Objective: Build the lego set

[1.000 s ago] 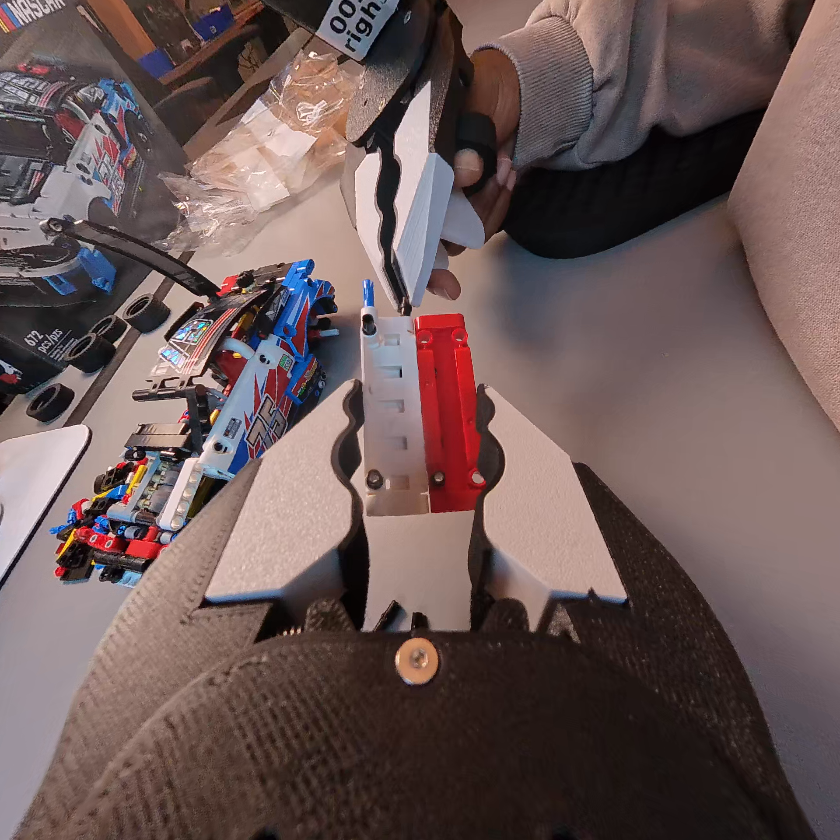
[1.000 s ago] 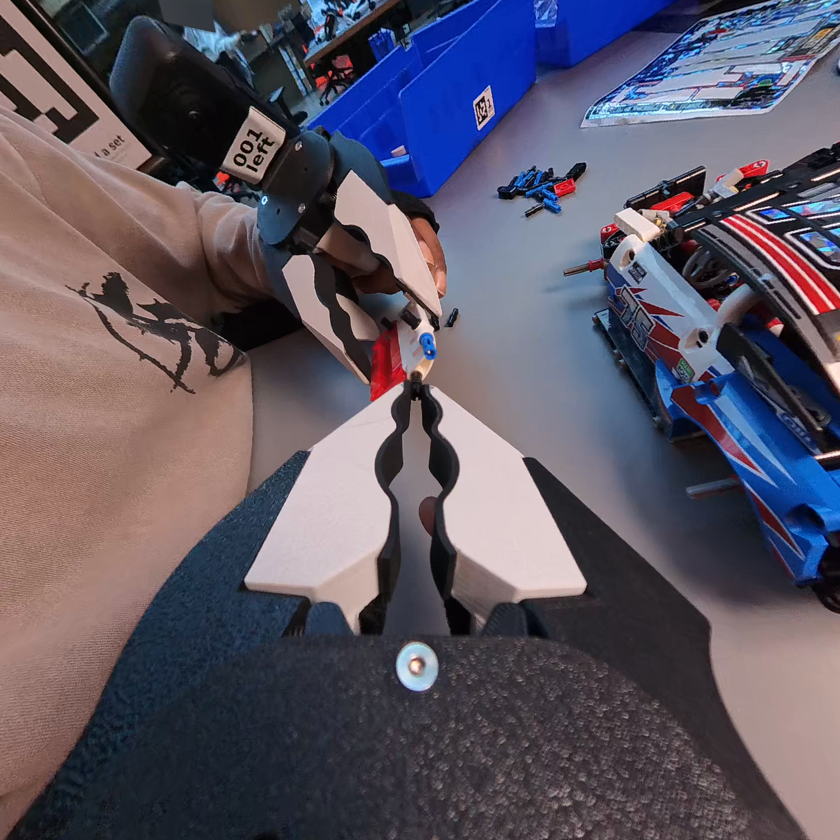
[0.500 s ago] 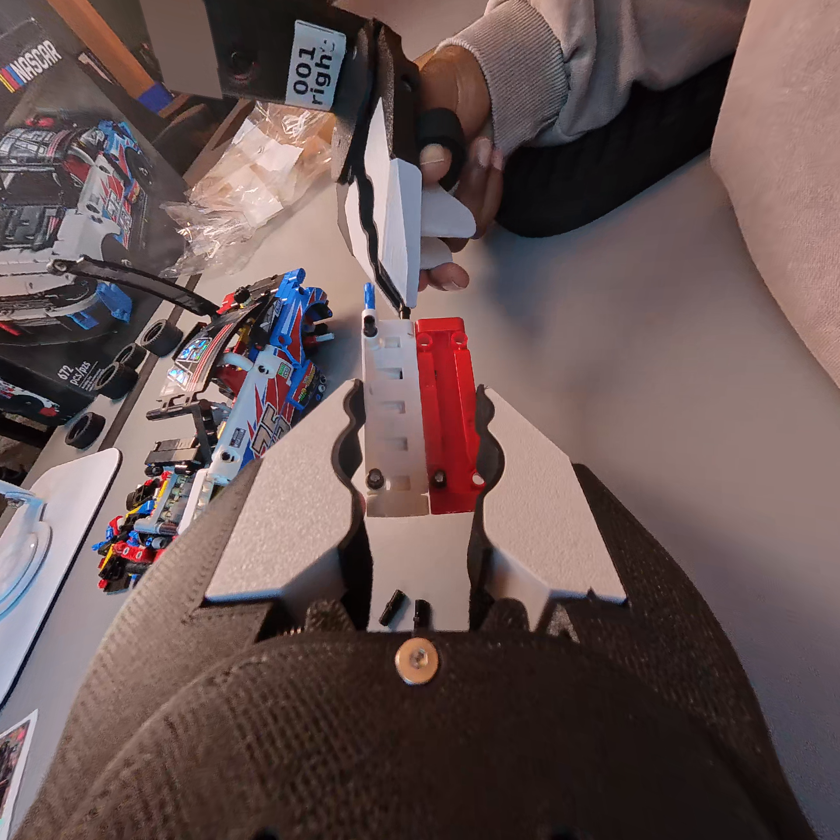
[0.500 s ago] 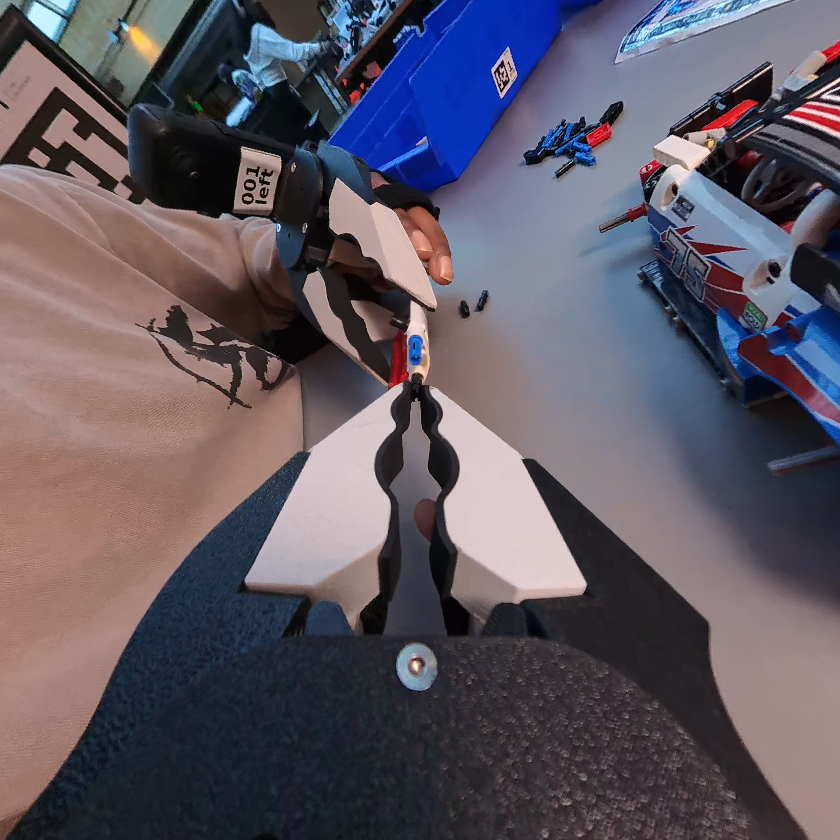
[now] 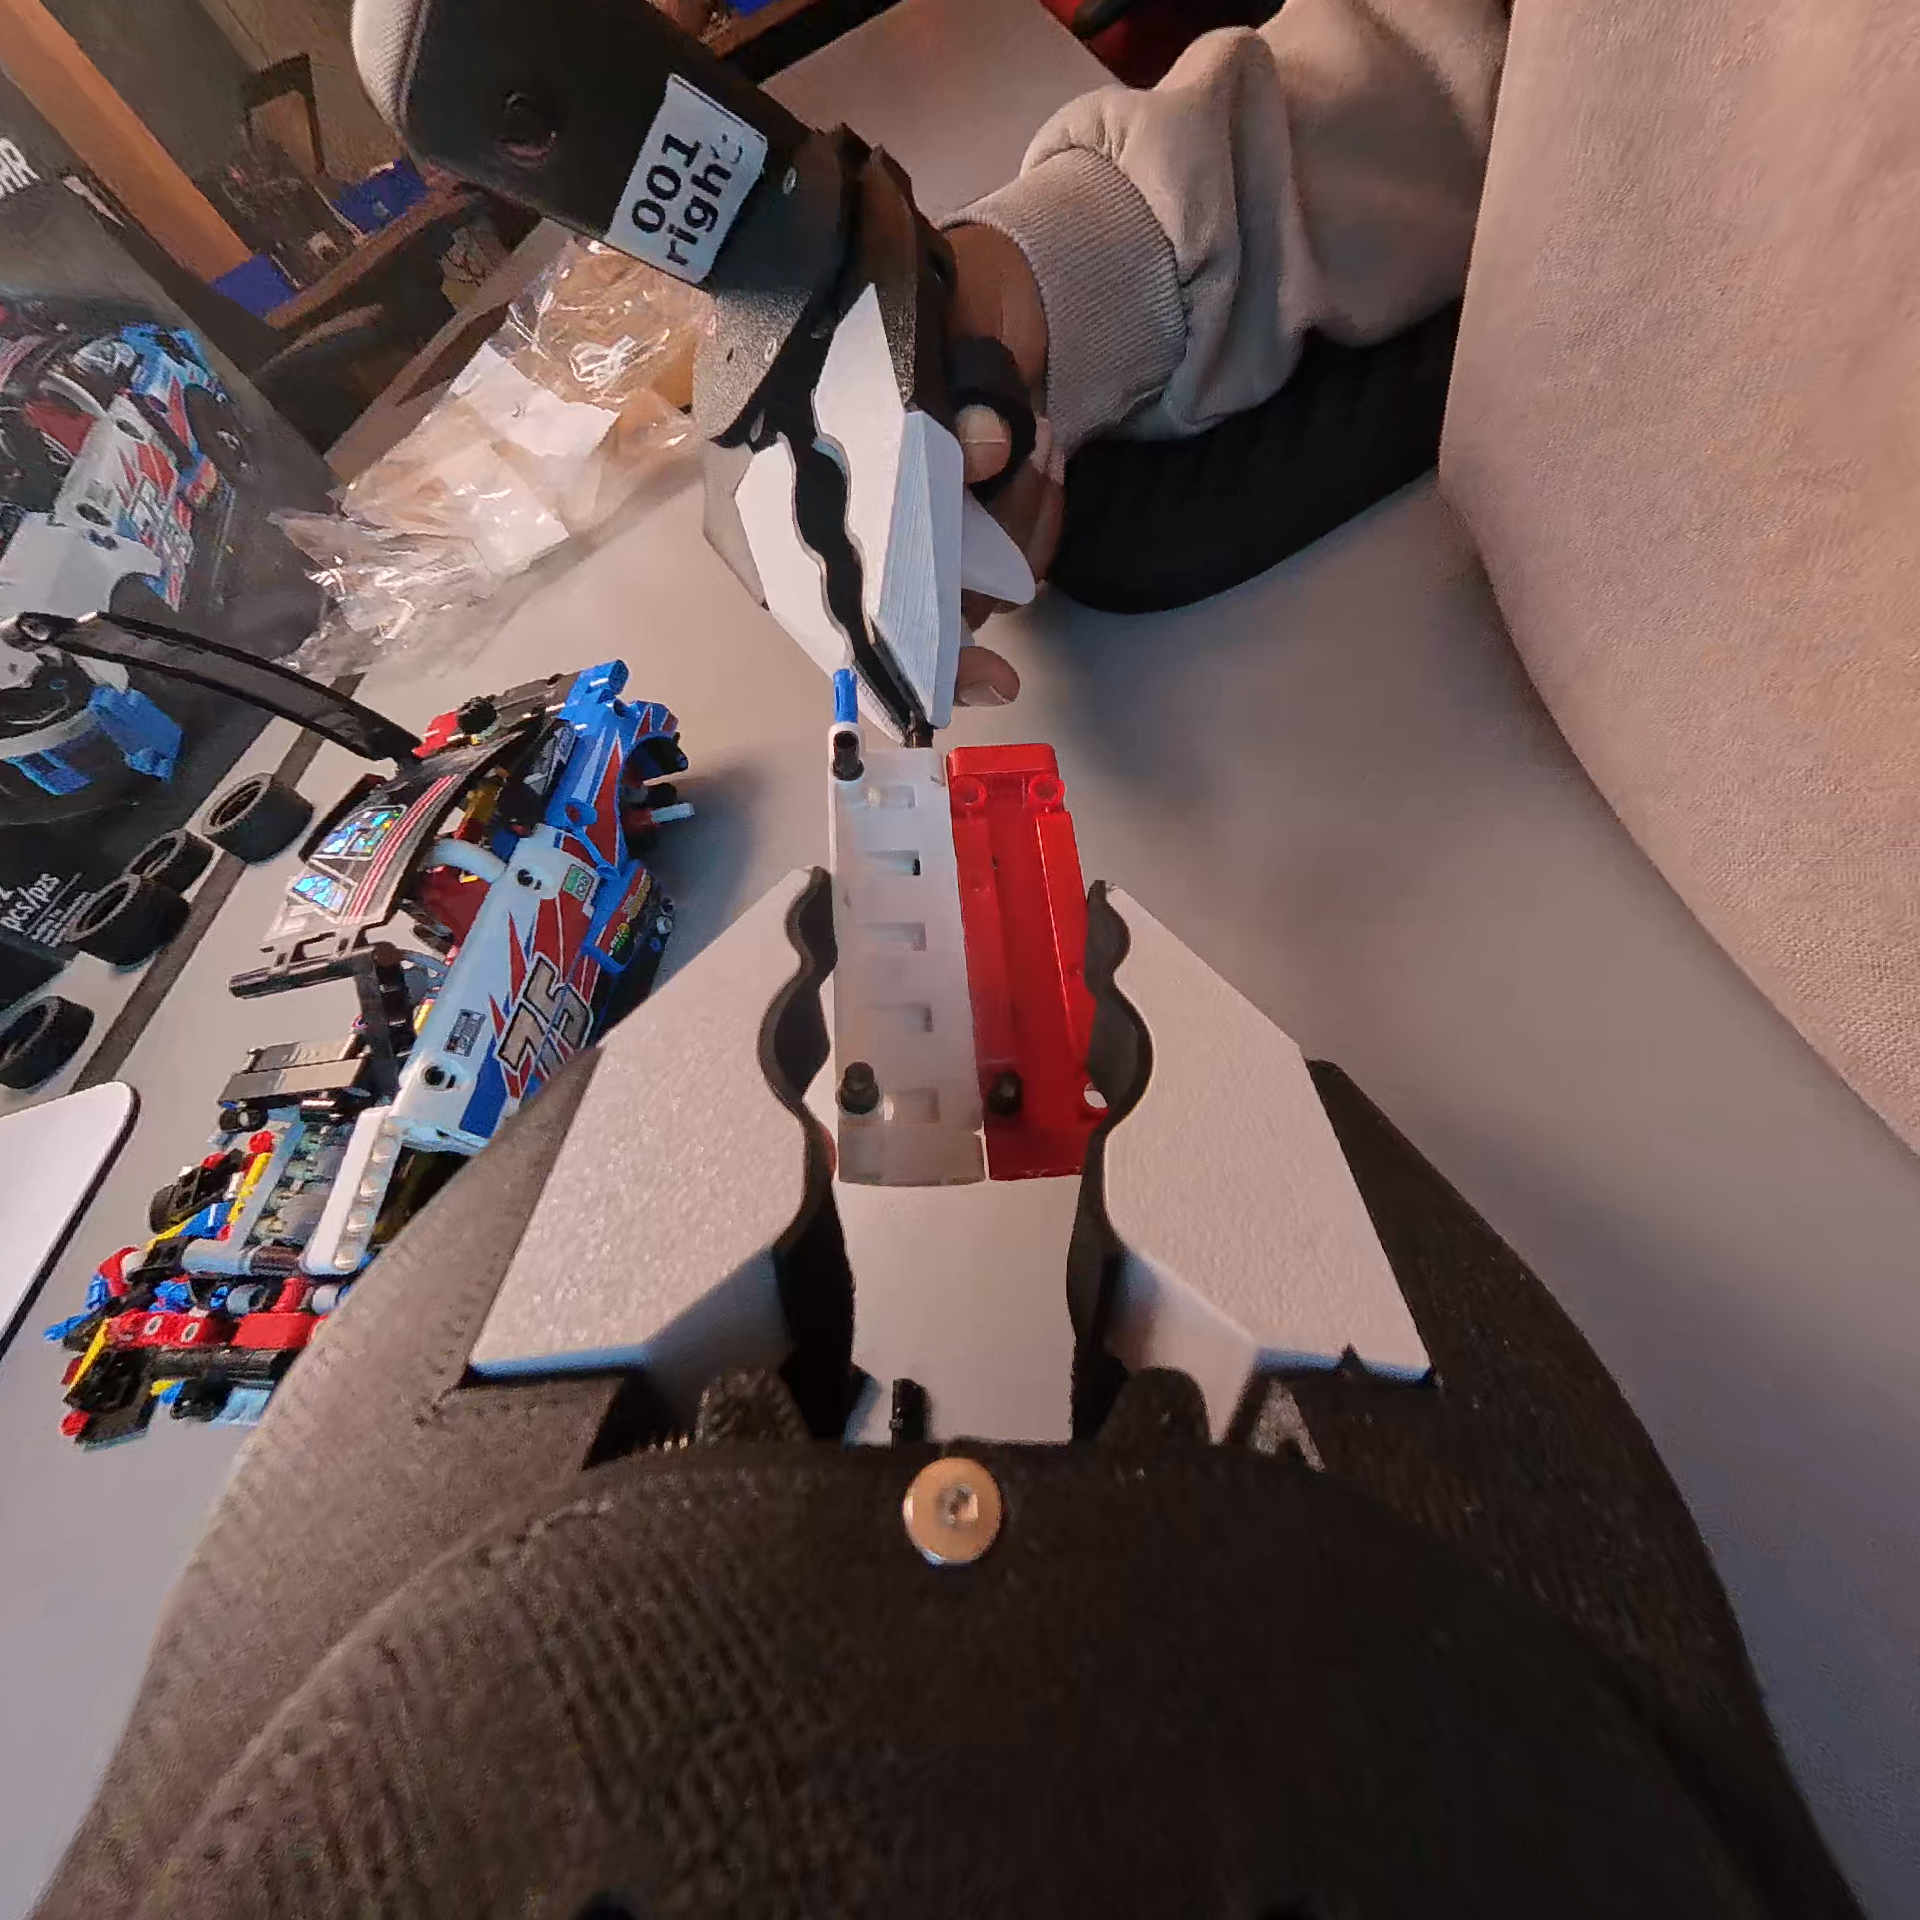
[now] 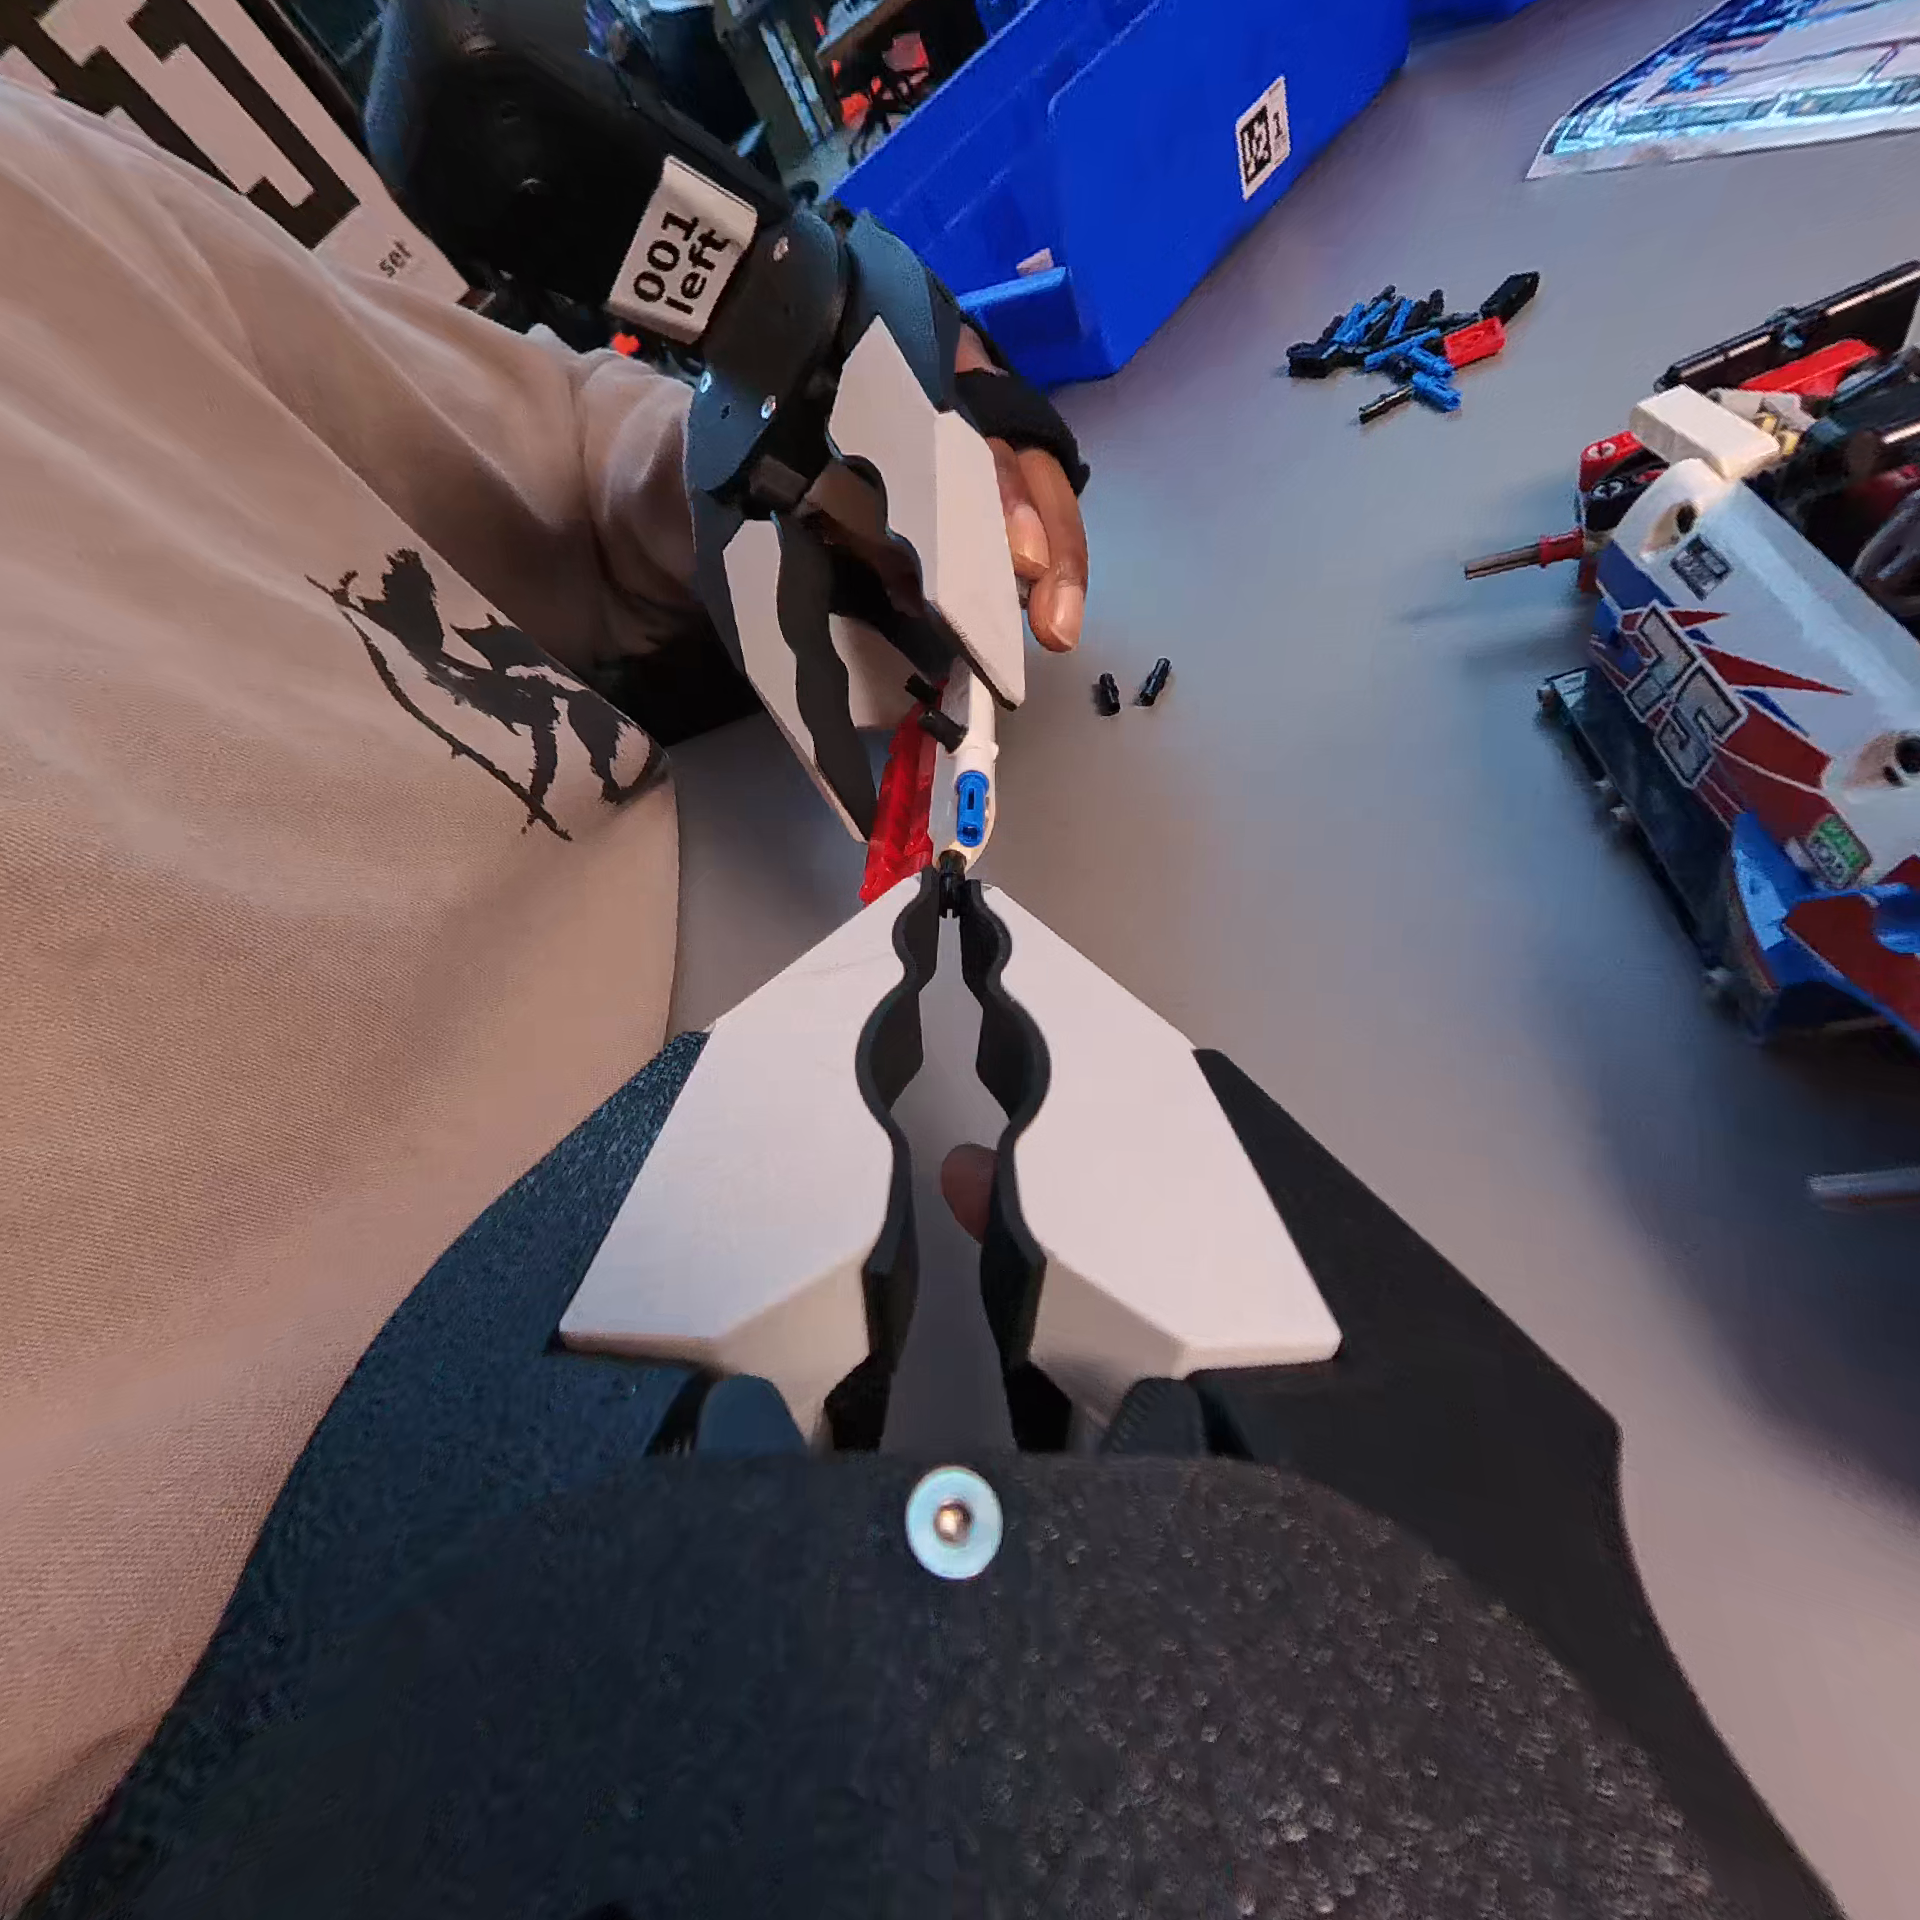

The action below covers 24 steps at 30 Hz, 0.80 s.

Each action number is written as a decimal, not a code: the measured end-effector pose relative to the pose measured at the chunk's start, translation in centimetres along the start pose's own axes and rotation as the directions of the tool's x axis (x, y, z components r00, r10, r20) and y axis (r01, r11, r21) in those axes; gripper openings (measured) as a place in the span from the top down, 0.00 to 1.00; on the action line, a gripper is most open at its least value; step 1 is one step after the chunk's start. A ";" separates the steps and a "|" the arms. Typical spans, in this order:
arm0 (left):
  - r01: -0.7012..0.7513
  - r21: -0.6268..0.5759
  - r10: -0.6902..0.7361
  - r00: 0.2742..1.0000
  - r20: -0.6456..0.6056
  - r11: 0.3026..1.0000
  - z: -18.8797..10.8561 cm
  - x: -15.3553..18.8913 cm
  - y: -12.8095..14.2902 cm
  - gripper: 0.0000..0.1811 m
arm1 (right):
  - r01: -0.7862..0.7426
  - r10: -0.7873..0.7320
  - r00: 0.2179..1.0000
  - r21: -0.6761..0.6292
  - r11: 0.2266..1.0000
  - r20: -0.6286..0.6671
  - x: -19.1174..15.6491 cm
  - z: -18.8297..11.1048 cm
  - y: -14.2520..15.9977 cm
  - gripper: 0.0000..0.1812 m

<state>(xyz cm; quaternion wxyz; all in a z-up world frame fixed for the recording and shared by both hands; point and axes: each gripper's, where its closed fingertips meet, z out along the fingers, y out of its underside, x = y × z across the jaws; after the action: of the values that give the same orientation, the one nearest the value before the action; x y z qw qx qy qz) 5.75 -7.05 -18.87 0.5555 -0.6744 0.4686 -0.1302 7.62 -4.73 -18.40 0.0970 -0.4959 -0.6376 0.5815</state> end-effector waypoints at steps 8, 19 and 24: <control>-0.139 -0.058 0.144 0.986 0.087 0.989 0.0 -0.6 0.1 0.74 | -0.248 0.244 0.968 0.069 0.966 0.054 0.4 0.0 -0.4 1.00; -0.059 -0.009 0.059 0.998 0.015 0.998 -0.2 0.2 -0.1 0.75 | -0.131 0.131 0.991 0.007 0.991 0.020 -0.2 0.3 0.3 1.00; -0.193 0.037 0.186 0.973 0.134 0.981 -0.4 -0.7 -2.5 0.99 | -0.250 0.249 0.968 0.109 0.962 0.029 0.5 1.0 -0.9 1.00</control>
<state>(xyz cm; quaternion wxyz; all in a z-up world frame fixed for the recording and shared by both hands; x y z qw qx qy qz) 6.35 -6.87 -16.33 0.6115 -0.6195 0.4903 -0.0441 6.20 -4.90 -18.20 0.0457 -0.5616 -0.5372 0.6277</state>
